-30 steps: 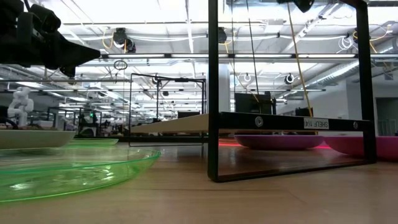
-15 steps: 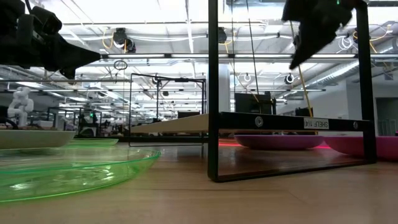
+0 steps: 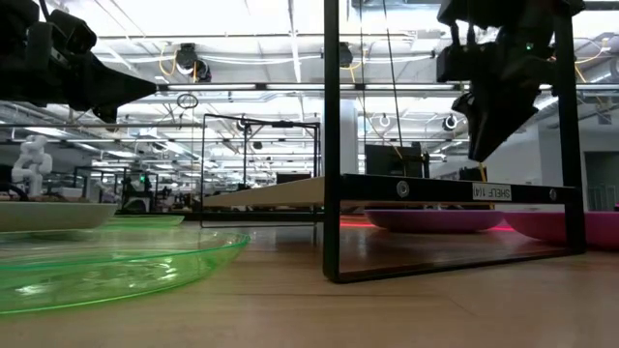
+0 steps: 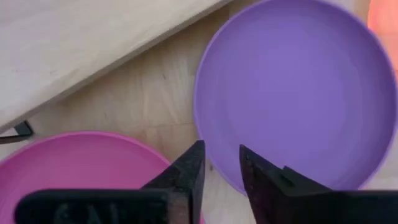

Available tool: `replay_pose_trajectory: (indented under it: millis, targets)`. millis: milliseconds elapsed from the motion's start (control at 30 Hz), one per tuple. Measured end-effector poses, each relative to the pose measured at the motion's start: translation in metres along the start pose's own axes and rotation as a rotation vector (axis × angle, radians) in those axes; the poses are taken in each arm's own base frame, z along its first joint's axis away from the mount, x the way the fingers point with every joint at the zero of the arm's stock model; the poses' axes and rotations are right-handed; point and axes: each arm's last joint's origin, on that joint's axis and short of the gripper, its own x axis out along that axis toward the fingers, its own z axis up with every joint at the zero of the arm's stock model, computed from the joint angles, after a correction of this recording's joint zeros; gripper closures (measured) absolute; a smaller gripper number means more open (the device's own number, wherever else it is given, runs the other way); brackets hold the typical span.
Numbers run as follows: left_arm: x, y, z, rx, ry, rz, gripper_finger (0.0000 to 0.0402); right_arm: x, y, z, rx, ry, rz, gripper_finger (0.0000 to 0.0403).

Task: Place and stack plates onto a shelf
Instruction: Put the right purple plate on the shelf

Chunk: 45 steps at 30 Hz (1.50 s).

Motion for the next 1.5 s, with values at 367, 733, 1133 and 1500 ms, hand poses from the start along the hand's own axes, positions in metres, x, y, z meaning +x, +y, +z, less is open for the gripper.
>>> replay_pose_trajectory:
  millis: [367,733,1133,1500]
  targets:
    - [0.0,0.0,0.0,-0.006,0.002,0.0,0.04,0.029,0.004,0.005,-0.042,0.1,-0.005,0.0292]
    - [0.0,0.0,0.0,0.007,0.002,0.001,0.04,0.053,0.009,0.009,-0.117,0.154,0.018,0.0282]
    - [0.002,0.0,-0.003,0.008,0.034,0.001,0.04,0.066,0.01,0.008,-0.16,0.21,0.017,0.0288]
    - [0.005,-0.001,-0.006,0.014,0.075,0.002,0.04,0.078,0.01,-0.006,-0.204,0.194,0.01,0.0367]
